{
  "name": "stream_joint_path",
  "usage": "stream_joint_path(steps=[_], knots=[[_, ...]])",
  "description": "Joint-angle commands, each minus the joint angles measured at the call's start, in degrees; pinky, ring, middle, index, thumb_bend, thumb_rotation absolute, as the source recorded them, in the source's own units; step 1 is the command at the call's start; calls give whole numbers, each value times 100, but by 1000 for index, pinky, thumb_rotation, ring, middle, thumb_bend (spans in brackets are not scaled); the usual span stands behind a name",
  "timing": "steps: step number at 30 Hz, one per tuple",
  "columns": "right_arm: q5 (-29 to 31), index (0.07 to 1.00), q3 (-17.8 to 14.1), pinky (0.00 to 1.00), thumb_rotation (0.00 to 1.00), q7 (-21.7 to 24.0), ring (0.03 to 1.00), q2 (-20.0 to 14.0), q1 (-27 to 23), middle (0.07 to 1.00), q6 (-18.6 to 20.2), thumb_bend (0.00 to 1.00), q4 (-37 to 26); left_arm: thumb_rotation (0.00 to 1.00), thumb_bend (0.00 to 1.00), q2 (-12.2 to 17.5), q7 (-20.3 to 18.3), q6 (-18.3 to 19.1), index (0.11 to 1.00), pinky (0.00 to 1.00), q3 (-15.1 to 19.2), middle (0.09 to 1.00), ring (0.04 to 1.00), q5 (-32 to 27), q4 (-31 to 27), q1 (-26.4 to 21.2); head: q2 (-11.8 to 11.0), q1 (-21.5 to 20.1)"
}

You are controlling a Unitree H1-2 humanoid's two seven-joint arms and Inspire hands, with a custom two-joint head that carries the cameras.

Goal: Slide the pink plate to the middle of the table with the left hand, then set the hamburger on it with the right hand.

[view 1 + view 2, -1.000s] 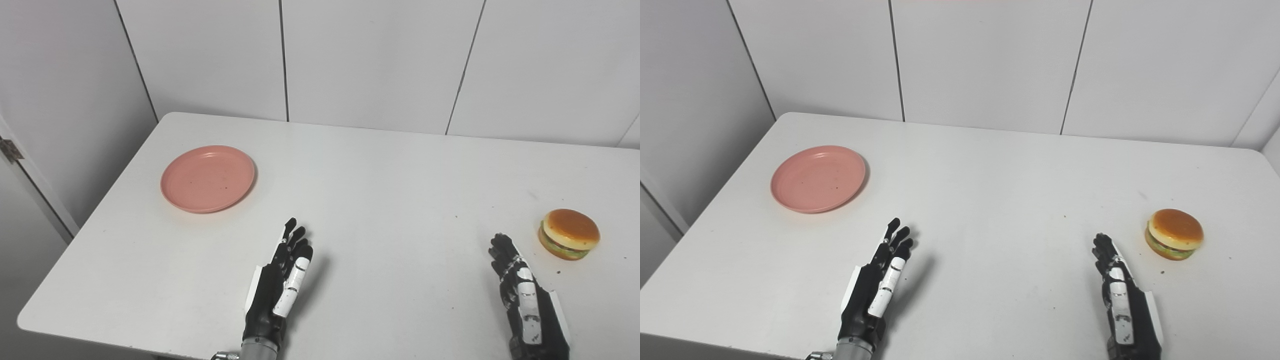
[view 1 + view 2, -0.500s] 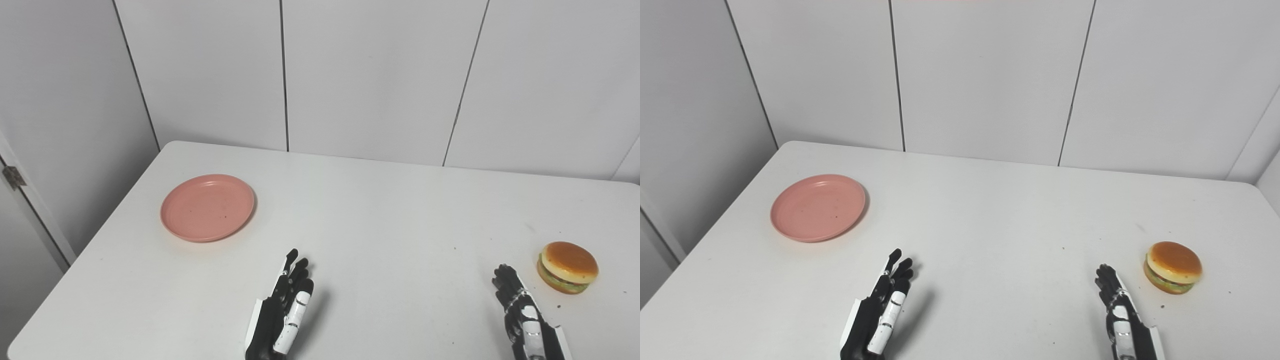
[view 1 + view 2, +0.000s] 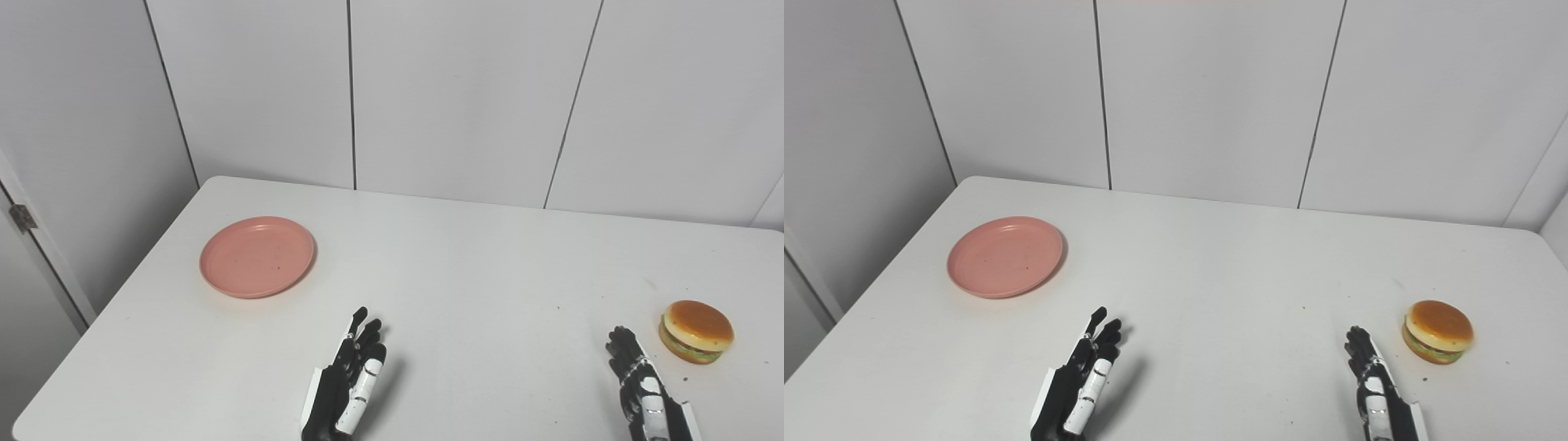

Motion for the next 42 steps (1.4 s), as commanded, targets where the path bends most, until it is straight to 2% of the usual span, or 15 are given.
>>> stream_joint_path(steps=[1, 5, 11, 13, 16, 21, 26, 31, 35, 39, 42], knots=[[-62, 912, -39, 1000, 1000, -98, 952, -46, 49, 939, 33, 743, 371, 732, 531, 116, -109, 0, 944, 921, -34, 921, 919, -129, -205, 183, -12, -8], [-62, 909, -31, 1000, 1000, -110, 943, -22, 9, 936, 14, 740, 456, 750, 579, 200, -146, 242, 952, 968, 88, 924, 925, -259, -661, -94, -72, -35], [-122, 906, 4, 1000, 1000, -158, 944, 16, -8, 933, -21, 746, 533, 786, 609, 444, -238, 215, 936, 969, 358, 905, 923, -140, -993, -662, -115, -115], [-134, 903, 12, 1000, 1000, -169, 935, 29, -4, 927, -40, 740, 539, 845, 692, 505, -249, 264, 945, 965, 507, 881, 920, -205, -1035, -883, -112, -134], [-129, 898, 26, 1000, 1000, -200, 927, 46, 11, 920, -9, 739, 510, 854, 769, 607, -262, 320, 943, 955, 700, 872, 911, -330, -1050, -1146, -108, -141], [-133, 887, 40, 1000, 1000, -244, 914, 54, 26, 910, 64, 755, 464, 849, 825, 914, -158, 376, 930, 926, 940, 871, 902, -340, -1079, -1604, -100, -154], [-105, 884, 48, 1000, 1000, -252, 908, 35, 34, 911, 114, 752, 443, 871, 917, 1360, -168, 399, 897, 921, 1174, 865, 887, -228, -892, -2098, -87, -160], [-102, 880, 55, 1000, 1000, -265, 905, 18, 46, 908, 125, 750, 422, 891, 958, 1799, -249, 231, 881, 907, 1445, 878, 890, -504, -503, -2424, -66, -176], [-111, 877, 64, 1000, 1000, -263, 900, -4, 67, 905, 117, 756, 415, 891, 997, 2231, -359, -79, 896, 888, 1605, 880, 868, -602, 27, -2681, -45, -159], [-103, 880, 67, 1000, 1000, -260, 902, -8, 81, 907, 144, 758, 397, 891, 1000, 2462, -364, -55, 884, 895, 1701, 879, 866, -646, 200, -2852, -38, -179], [-100, 878, 65, 1000, 1000, -263, 897, -5, 82, 904, 127, 755, 405, 893, 1000, 2590, -332, -75, 909, 882, 1830, 881, 876, -749, 408, -3075, -38, -182]])
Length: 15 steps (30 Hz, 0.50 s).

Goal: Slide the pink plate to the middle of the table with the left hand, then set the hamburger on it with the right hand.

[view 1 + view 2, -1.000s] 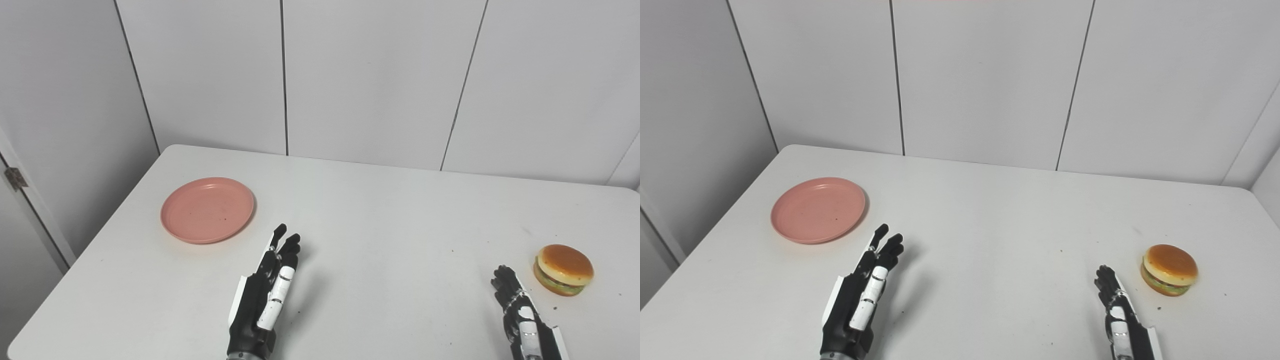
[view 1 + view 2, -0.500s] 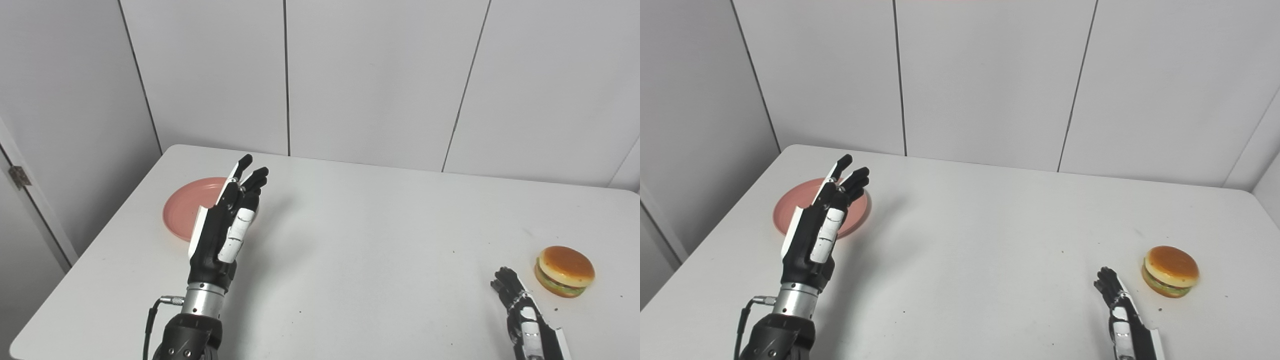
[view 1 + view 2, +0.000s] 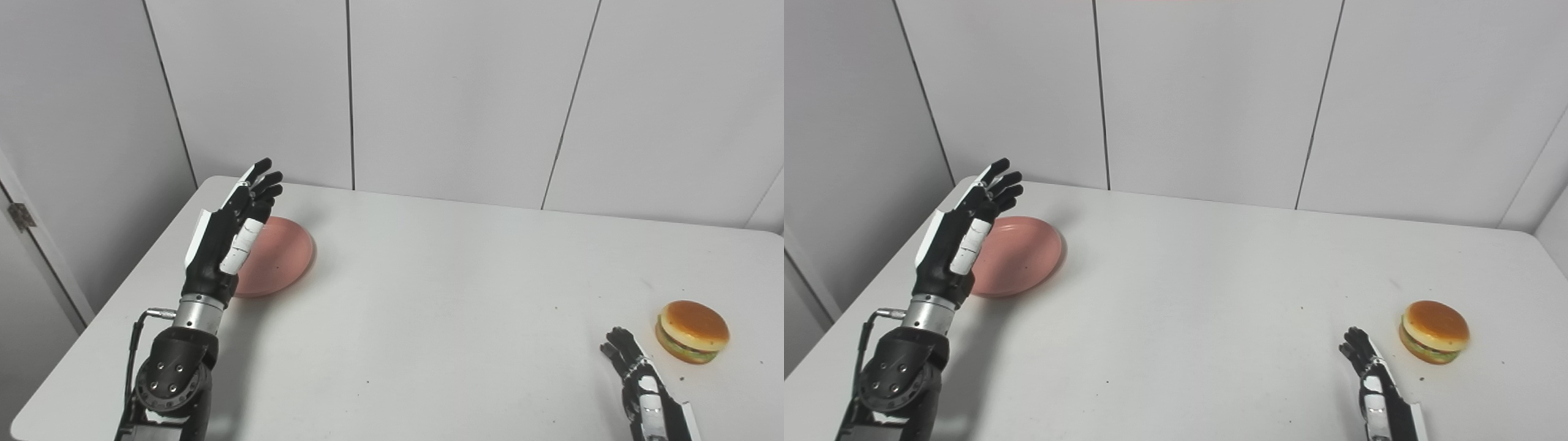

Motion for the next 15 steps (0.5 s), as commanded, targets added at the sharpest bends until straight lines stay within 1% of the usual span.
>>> stream_joint_path(steps=[1, 2, 4, 6, 9, 12, 15], knots=[[-6, 878, 6, 1000, 1000, -31, 896, -2, 123, 903, 252, 755, 286, 888, 997, 186, 43, -281, 914, 878, 160, 884, 878, -176, 67, -461, 5, 4], [-9, 877, 7, 1000, 1000, -33, 896, -3, 123, 902, 254, 754, 286, 881, 990, 191, 53, -338, 914, 876, 214, 888, 878, -242, 157, -523, 5, 4], [-12, 876, 11, 1000, 1000, -31, 896, -9, 128, 903, 286, 758, 269, 879, 978, 238, 77, -507, 920, 876, 367, 902, 885, -400, 513, -701, 12, 1], [-16, 873, 9, 1000, 1000, -42, 893, -1, 137, 901, 306, 766, 247, 877, 994, 277, 93, -621, 939, 873, 496, 919, 890, -497, 834, -847, 20, -8], [-26, 874, 13, 1000, 1000, -50, 891, 2, 147, 899, 294, 760, 238, 883, 1000, 336, 54, -795, 954, 878, 603, 939, 892, -594, 1209, -978, 29, -20], [-50, 871, 22, 1000, 1000, -63, 890, 2, 155, 896, 299, 769, 221, 875, 976, 424, -32, -1038, 929, 863, 708, 931, 862, -791, 1740, -1150, 30, -23], [-42, 868, 20, 1000, 1000, -55, 886, -2, 155, 894, 285, 769, 229, 875, 961, 517, -131, -1260, 925, 867, 735, 937, 859, -915, 2174, -1281, 31, -29]])
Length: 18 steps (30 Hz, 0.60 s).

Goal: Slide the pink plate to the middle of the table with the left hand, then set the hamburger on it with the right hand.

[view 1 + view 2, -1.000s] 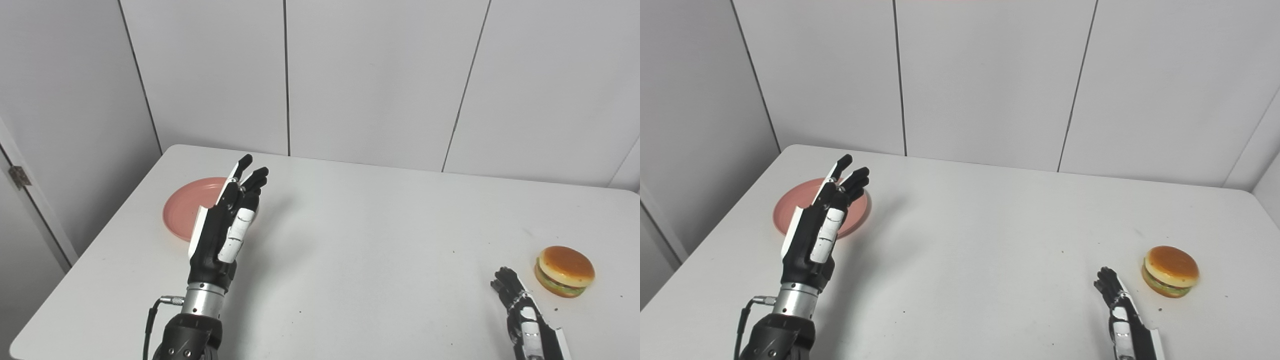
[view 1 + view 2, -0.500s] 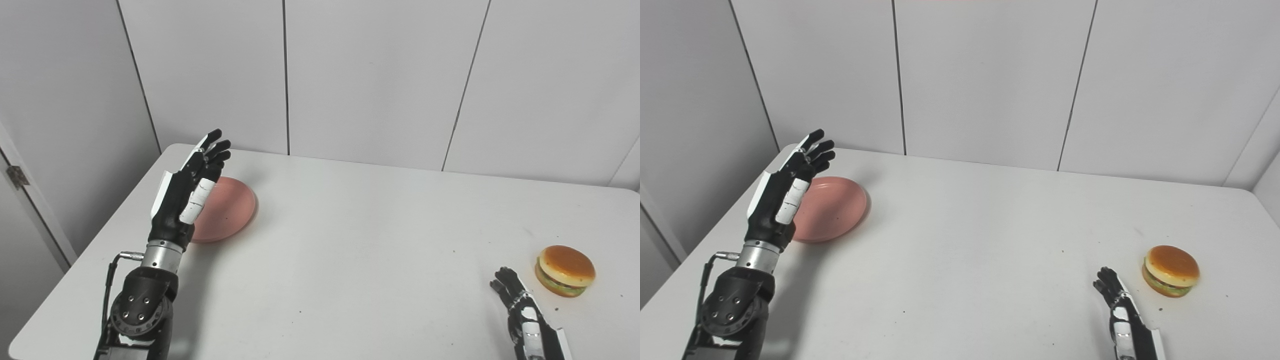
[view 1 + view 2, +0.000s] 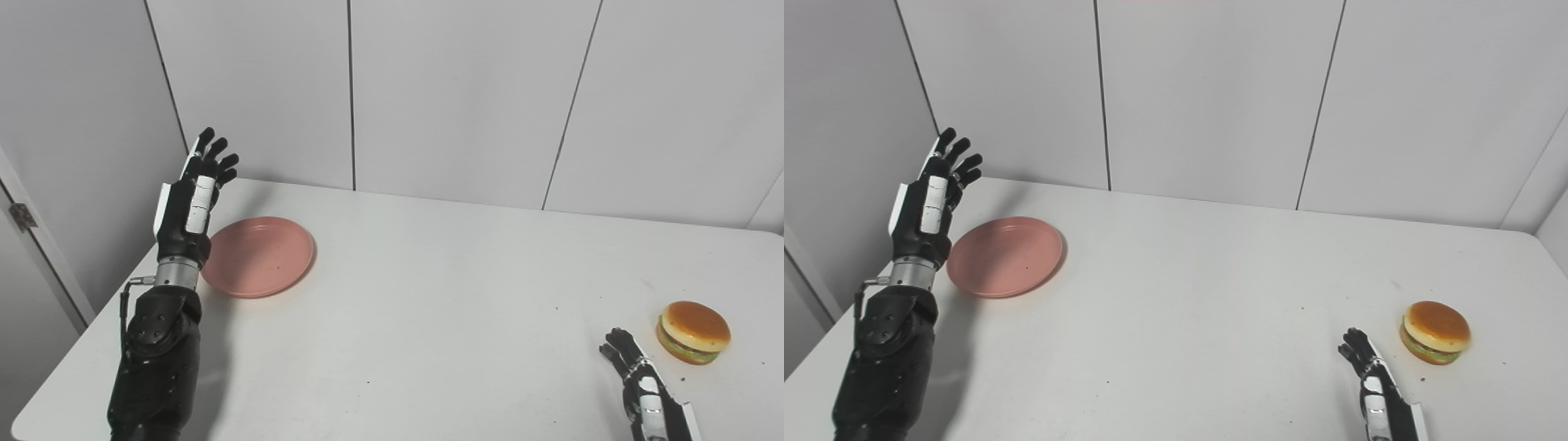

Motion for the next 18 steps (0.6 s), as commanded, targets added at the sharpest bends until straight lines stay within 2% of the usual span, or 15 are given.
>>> stream_joint_path(steps=[1, 3, 10, 18], knots=[[-20, 868, 5, 1000, 1000, -42, 887, -2, 130, 894, 286, 769, 246, 873, 964, 265, -142, -359, 924, 874, 76, 939, 864, -201, 190, -461, 7, 8], [-29, 866, 5, 1000, 1000, -42, 884, -7, 133, 893, 296, 770, 238, 865, 994, 312, -171, -362, 917, 895, 117, 936, 870, -321, 437, -551, 10, 8], [-38, 857, 7, 994, 1000, -51, 872, 5, 145, 874, 290, 763, 216, 858, 1000, 344, -251, -19, 911, 884, 347, 907, 884, -973, 994, -804, 24, -9], [-41, 859, 18, 991, 1000, -41, 864, -6, 172, 863, 337, 765, 154, 895, 978, 573, -461, -219, 900, 909, 358, 893, 890, -1053, 1884, -1021, 47, -17]])
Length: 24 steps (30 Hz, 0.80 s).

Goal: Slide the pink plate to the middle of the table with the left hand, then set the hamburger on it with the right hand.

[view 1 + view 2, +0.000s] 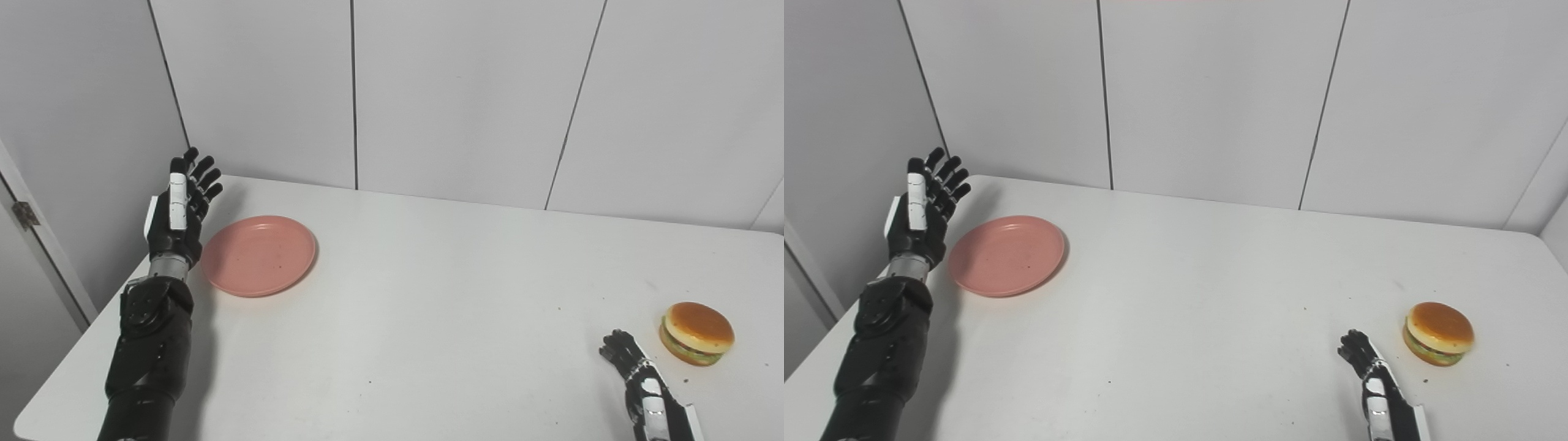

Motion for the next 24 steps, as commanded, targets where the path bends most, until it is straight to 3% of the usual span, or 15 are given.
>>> stream_joint_path(steps=[1, 6, 13, 21, 24], knots=[[-36, 857, 18, 985, 1000, -39, 864, -3, 138, 861, 343, 765, 190, 896, 966, 250, -153, -250, 898, 912, 49, 897, 893, -66, 49, -443, 3, 1], [-37, 852, 11, 977, 1000, -26, 864, -24, 132, 856, 324, 765, 222, 859, 996, 345, -219, -325, 903, 933, 61, 882, 901, -71, 417, -509, 13, -6], [-39, 843, 16, 962, 1000, -27, 856, -27, 156, 845, 371, 772, 181, 877, 1000, 499, -439, -794, 910, 942, 35, 902, 916, 4, 1421, -682, 42, -21], [-8, 849, 17, 978, 1000, -17, 861, -29, 151, 846, 439, 770, 177, 855, 994, 596, -627, -1143, 917, 968, 65, 902, 938, -16, 2072, -757, 57, -39], [-28, 847, 24, 970, 1000, -15, 856, -39, 156, 841, 444, 773, 165, 842, 968, 557, -676, -1104, 922, 969, 107, 913, 951, -99, 2192, -744, 65, -26]])
